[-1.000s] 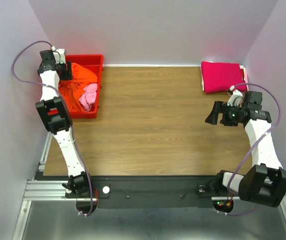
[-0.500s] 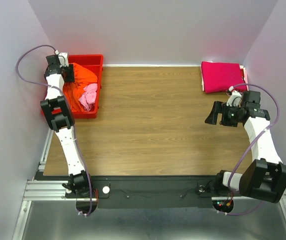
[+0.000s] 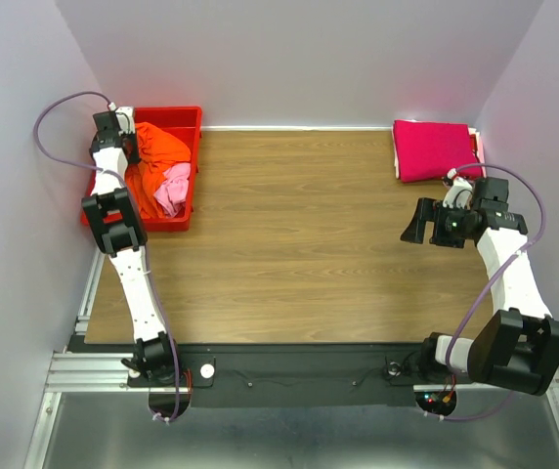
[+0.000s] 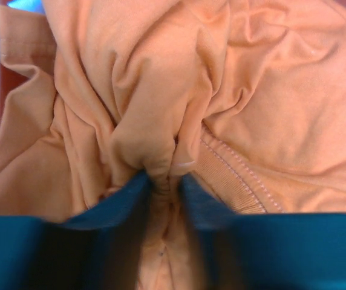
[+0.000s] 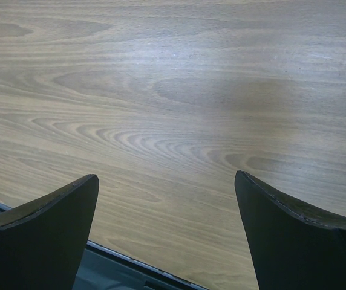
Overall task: Fold and stack the t-shirts
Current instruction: Grab the tshirt from the pile, then move the tshirt to the center of the board
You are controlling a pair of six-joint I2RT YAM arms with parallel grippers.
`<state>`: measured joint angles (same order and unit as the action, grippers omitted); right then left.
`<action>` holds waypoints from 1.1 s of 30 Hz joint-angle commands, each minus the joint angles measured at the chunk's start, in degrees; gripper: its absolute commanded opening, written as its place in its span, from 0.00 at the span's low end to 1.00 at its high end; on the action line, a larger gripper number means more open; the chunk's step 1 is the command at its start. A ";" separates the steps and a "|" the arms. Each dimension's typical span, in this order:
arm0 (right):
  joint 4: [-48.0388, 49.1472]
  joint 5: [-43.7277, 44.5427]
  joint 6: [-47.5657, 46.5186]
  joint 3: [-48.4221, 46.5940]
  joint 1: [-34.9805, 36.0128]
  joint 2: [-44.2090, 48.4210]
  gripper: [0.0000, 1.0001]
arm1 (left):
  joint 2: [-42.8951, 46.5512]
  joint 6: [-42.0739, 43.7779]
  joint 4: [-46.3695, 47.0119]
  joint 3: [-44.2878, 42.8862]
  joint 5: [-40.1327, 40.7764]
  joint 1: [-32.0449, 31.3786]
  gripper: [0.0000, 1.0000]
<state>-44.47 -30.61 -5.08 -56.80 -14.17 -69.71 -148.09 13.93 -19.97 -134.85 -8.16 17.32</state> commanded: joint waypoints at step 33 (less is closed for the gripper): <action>1.93 -1.73 -0.81 -0.07 0.11 10.21 1.00 | 51.23 -8.57 5.38 -5.78 -18.64 -11.68 0.00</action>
<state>-44.49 -31.62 -5.19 -56.80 -14.17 -61.10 -101.58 6.66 -19.09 -138.80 -25.50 10.24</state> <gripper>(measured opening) 0.999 0.058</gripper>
